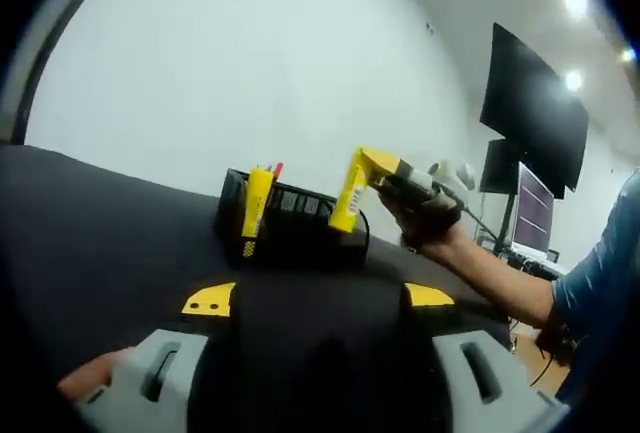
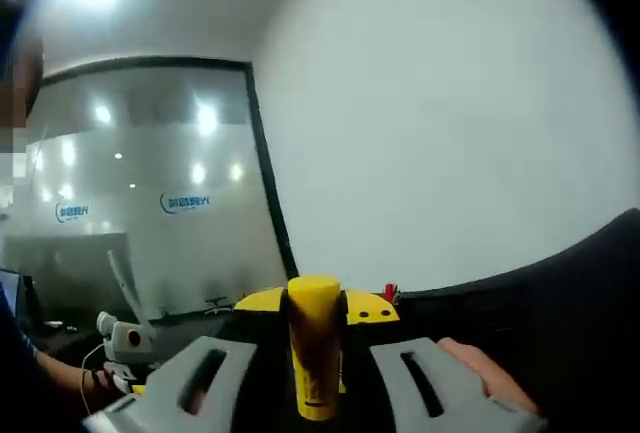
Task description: Pick up pens and glue sticks and place them into the holder.
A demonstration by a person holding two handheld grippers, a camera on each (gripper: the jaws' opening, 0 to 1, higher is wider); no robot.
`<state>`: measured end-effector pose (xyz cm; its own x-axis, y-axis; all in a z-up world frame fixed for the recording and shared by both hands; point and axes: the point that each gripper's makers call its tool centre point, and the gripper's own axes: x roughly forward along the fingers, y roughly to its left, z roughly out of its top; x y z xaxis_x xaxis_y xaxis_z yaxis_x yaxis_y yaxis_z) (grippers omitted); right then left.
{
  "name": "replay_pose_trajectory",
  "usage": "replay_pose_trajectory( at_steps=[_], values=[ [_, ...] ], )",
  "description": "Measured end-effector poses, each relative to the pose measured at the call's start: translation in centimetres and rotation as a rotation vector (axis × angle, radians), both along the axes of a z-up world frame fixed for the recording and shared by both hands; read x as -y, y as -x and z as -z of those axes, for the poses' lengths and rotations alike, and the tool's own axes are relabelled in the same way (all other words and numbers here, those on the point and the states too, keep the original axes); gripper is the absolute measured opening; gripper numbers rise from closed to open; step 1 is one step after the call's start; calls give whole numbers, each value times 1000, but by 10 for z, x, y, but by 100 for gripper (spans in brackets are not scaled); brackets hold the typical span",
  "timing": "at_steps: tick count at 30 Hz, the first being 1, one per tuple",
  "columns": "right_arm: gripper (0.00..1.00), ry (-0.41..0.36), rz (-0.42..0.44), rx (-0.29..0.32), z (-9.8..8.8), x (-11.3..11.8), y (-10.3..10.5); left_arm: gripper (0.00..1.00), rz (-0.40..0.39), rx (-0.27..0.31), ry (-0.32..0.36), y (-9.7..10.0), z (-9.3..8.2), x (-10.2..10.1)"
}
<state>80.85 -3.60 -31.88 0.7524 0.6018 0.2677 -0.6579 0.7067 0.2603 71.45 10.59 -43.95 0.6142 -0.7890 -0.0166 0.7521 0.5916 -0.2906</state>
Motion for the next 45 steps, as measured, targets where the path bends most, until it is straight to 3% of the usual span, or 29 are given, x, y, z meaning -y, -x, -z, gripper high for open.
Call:
replay_pose_trajectory(
  at_steps=[13, 18, 28, 45],
  values=[
    [17, 72, 12, 11, 5, -30, -24, 66, 16, 22, -25, 5, 1, 4],
    [17, 133, 13, 16, 14, -46, -28, 66, 16, 26, -21, -5, 0, -5],
    [17, 259, 68, 57, 30, -62, -37, 65, 21, 36, -10, -1, -4, -1],
    [17, 244, 111, 30, 48, -58, -43, 65, 33, 42, -13, 7, -4, 4]
  ],
)
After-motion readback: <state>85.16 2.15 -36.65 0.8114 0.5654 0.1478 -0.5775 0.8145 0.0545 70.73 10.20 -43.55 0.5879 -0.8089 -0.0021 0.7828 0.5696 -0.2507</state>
